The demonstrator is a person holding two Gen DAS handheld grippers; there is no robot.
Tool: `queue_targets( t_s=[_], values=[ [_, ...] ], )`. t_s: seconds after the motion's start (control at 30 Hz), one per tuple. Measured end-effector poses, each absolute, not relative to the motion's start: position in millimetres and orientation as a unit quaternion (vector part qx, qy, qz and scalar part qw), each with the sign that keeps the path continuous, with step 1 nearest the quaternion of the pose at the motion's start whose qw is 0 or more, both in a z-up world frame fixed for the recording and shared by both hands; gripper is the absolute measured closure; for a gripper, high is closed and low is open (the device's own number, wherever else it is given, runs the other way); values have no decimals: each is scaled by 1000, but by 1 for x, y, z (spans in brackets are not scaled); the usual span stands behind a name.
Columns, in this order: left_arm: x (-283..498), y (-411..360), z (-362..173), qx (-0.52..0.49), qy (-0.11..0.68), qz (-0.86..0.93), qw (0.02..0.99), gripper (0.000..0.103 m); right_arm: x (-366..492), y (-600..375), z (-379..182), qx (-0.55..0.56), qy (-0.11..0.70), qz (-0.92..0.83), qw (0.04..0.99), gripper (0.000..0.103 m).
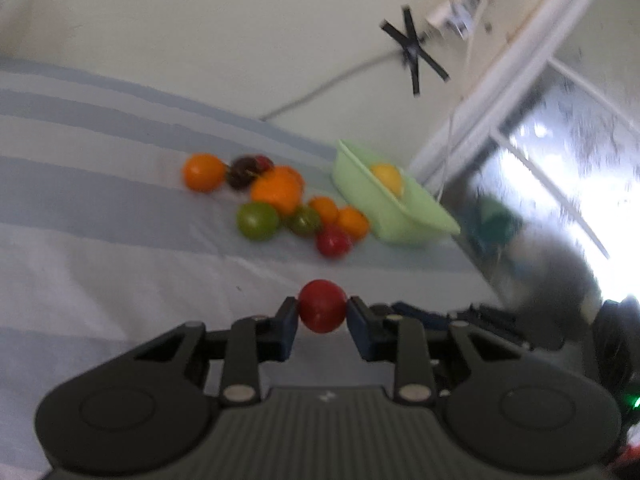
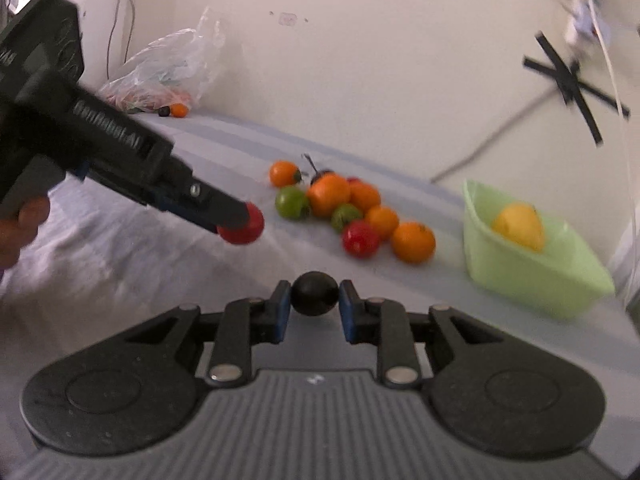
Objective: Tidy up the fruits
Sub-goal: 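Grasp the red tomato with the left gripper while the right gripper grasps a dark plum, then carry the tomato and plum into the green basin and open both grippers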
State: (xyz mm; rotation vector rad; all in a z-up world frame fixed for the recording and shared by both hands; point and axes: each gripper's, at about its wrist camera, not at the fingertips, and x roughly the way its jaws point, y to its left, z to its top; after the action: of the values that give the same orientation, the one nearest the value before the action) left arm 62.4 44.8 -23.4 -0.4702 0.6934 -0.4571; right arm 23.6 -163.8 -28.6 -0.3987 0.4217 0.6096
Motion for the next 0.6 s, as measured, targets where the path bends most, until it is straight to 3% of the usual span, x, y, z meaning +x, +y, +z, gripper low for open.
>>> queue_targets(
  t_s=[0.6],
  values=[
    [63, 15, -23, -185, 351, -192, 898, 70, 52, -183, -35, -114, 250, 310, 910, 61]
  ],
)
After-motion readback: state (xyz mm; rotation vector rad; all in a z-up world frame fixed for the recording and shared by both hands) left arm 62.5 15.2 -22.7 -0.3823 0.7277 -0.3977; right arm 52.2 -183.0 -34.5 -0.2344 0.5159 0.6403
